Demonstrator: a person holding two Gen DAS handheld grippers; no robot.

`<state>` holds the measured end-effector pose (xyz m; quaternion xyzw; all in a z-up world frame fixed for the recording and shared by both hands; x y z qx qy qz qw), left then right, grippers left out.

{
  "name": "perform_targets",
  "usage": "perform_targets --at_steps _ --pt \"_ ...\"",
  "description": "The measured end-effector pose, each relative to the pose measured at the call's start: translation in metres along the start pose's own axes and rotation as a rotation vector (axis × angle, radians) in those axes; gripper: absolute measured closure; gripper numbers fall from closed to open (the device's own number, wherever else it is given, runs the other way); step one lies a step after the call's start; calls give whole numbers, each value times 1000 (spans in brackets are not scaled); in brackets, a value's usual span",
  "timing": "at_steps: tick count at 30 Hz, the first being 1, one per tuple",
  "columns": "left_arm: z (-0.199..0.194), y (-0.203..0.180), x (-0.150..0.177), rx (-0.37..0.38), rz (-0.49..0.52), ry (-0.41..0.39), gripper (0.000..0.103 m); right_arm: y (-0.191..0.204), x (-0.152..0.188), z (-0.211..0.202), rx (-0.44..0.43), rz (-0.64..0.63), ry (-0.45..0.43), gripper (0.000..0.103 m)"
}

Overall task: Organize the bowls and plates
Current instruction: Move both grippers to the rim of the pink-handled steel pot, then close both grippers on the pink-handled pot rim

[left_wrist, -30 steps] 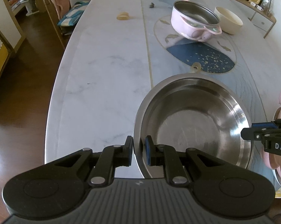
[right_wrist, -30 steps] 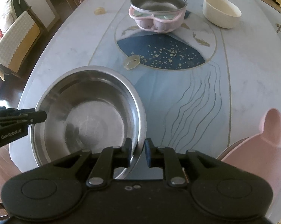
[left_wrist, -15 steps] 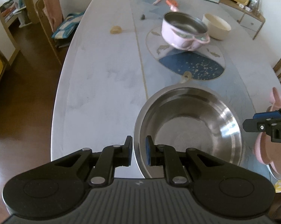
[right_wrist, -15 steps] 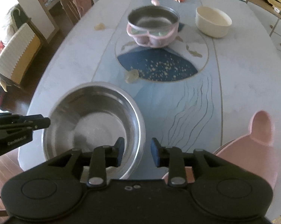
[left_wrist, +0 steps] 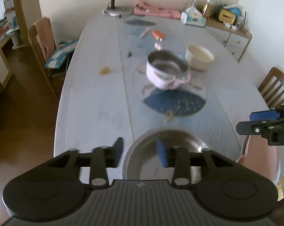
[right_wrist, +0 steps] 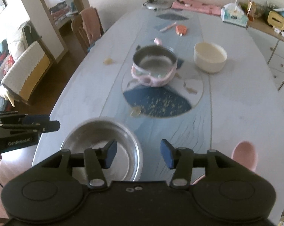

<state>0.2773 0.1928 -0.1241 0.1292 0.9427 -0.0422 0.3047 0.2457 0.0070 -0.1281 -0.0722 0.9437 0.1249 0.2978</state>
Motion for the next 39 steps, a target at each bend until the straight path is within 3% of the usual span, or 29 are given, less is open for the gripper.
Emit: perform_targets --at_steps 2,7,9,20,29,39 --pt "-4 -4 -12 3 -5 -29 46 -6 -10 -4 4 3 -19 44" --pt "-8 -17 -42 -2 7 -73 44 -19 -34 -9 0 4 -67 39" --pt "-7 -20 -54 -7 5 -92 35 -24 -45 -10 -7 6 -83 38" --pt "23 -44 -114 -51 1 -153 25 -52 -100 6 -29 -15 -161 10" --pt "74 -52 -151 -41 -39 -127 25 -81 -135 47 -5 -31 -144 5" --pt "155 -49 -168 -47 -88 12 25 -106 -153 109 13 -26 -70 6"
Point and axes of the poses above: each gripper's, at about its wrist camera, not at the fingertips, and z roughly the way its jaws point, y to its left, x to its underside, the point moved 10 cm from there along z, roughly the way its jaws point, and after that the axes turned 6 degrees about -x, right-handed, at the moved point
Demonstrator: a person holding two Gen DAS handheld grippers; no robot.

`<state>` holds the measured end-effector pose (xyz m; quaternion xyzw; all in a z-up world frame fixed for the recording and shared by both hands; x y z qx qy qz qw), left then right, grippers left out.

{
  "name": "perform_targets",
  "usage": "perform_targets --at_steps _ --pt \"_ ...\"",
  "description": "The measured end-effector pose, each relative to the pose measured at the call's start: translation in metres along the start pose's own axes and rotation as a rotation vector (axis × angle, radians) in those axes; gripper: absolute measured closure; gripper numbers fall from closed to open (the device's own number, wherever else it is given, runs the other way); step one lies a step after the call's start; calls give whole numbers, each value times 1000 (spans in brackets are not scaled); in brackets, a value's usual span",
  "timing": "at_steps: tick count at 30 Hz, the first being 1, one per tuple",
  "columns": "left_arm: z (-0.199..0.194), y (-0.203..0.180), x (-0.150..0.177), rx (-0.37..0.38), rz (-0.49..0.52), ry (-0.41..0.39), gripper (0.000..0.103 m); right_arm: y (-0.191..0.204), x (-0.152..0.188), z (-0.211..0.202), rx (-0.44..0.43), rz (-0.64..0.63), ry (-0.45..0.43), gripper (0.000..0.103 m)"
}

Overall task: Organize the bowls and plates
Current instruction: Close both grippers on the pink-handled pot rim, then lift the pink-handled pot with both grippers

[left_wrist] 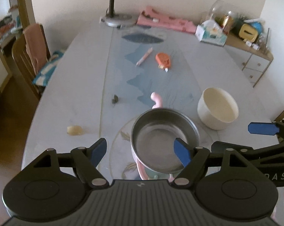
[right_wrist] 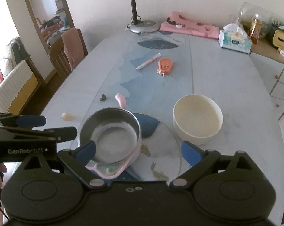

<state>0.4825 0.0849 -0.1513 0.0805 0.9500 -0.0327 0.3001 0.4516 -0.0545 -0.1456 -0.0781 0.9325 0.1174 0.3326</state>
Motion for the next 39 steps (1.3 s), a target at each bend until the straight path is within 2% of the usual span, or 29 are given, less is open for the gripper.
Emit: perform_targets --at_steps 10,12,20,23,24,28,33,37,39 --pt "50 3 -1 -46 -20 69 26 -19 5 50 3 36 95 18" --pt "57 3 0 -47 -26 84 35 -22 7 58 6 39 112 21" --pt "70 -4 7 -34 -28 122 50 -25 12 72 8 55 137 39" --pt "75 -5 10 -29 -40 139 66 -24 13 74 0 71 146 52" --pt "76 -5 10 -33 -43 143 69 -24 13 74 2 73 148 53" --pt "78 -6 13 -38 -49 155 75 -20 12 75 4 67 148 62" --pt "78 -3 14 -53 -59 164 88 -13 11 75 -12 56 146 79" --pt "77 2 14 -55 -80 172 93 -7 8 73 -14 54 138 92" --pt "76 3 14 -63 -77 169 95 -5 7 73 3 46 135 93"
Point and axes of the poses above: each gripper's, at about its wrist camera, not at the fingertips, and z roughly the way its jaws point, y to its left, x to its underside, the point moved 10 cm from there along z, roughly the way its jaws point, and after that the axes turned 6 degrees about -x, right-handed, at the moved point
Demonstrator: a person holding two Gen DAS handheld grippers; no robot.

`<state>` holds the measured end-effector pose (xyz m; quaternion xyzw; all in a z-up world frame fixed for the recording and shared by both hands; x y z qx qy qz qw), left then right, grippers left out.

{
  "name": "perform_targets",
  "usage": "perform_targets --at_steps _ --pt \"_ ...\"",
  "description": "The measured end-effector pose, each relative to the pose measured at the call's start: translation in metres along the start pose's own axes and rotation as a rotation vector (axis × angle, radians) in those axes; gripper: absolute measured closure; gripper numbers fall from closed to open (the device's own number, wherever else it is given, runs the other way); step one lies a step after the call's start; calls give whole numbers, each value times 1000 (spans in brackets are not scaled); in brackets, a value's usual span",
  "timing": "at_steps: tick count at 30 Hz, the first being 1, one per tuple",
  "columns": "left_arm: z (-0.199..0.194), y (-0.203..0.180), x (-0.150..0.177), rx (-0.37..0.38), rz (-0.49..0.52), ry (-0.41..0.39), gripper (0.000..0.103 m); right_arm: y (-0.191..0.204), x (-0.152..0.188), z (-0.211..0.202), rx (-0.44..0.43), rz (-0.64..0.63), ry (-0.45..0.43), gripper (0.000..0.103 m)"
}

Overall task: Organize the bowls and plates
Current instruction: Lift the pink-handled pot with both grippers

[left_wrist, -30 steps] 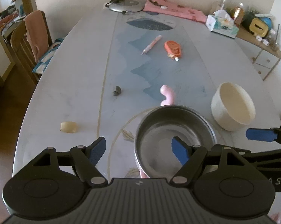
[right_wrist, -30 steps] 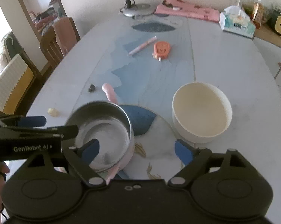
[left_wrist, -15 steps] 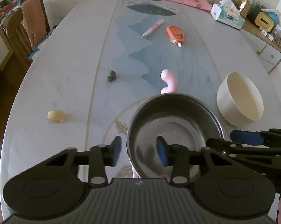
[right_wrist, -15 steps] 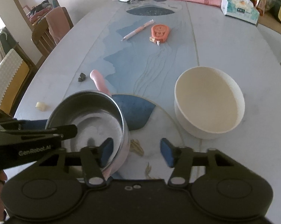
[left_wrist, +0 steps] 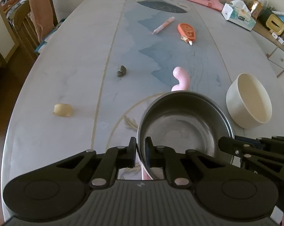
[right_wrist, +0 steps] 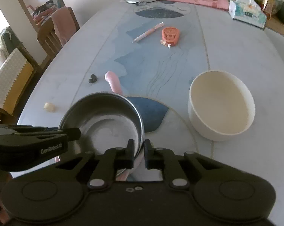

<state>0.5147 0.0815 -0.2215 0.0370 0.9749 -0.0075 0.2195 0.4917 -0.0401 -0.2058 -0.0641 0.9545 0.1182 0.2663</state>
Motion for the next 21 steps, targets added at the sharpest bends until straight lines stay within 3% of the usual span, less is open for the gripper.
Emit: perform_targets --at_steps 11,21 --pt "-16 2 4 -1 -1 -13 97 4 0 -12 -3 37 -9 94" --pt "-60 9 13 -11 26 -44 97 21 5 -45 -22 45 -27 94"
Point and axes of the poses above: each gripper's, at about its wrist camera, not at the fingertips, and z roughly the way its jaws point, y to its left, x to its underside, the point moved 10 cm from there along z, roughly the way its jaws point, and after that the axes turned 6 degrees about -x, right-handed, at the moved point
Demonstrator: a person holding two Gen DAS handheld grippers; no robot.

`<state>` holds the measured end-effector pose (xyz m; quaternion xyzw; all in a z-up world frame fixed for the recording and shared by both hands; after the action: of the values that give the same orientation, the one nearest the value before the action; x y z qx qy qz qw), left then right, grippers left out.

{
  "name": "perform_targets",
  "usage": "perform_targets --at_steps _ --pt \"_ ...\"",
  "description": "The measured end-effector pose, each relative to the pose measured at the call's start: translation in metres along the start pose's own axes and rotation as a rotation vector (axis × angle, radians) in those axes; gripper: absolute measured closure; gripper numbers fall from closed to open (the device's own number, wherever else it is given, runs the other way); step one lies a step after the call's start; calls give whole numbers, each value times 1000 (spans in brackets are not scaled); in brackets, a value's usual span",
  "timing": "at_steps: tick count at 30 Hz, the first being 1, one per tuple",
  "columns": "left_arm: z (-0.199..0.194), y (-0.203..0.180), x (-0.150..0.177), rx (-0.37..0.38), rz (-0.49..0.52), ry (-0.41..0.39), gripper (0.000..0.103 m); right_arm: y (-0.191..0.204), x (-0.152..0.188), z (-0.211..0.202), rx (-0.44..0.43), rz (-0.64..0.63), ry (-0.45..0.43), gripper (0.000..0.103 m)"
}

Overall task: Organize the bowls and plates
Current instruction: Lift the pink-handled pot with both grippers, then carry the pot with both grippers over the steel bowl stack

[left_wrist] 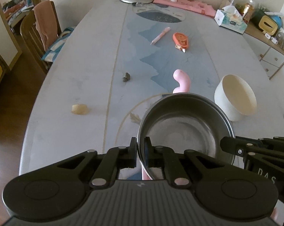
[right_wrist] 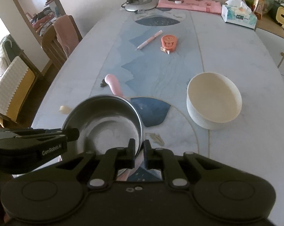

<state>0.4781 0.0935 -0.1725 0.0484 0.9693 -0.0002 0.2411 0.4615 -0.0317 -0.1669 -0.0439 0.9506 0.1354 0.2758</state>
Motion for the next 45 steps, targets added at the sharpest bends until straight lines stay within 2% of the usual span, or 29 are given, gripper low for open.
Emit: perform_targets --at_steps 12,20,37,45 --pt "-60 16 26 20 9 -46 97 33 20 -47 -15 -11 -31 94" --pt "-87 29 58 7 18 -48 97 58 49 -69 -10 -33 -35 94" --pt "-118 55 140 0 15 -12 97 95 125 -91 -52 -22 -3 94" --pt "-118 59 177 0 14 19 97 101 157 -91 -58 -8 31 94"
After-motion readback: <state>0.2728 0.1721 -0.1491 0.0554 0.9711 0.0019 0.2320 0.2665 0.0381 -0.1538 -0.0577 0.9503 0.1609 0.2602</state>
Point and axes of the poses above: each gripper's, at about its wrist camera, not at the fingertips, and z roughly the way its jaws point, y to its left, x to its underside, the point moved 10 cm from there along z, roughly the way its jaws point, and after that the axes turned 6 degrees about -x, right-handed, at the moved point
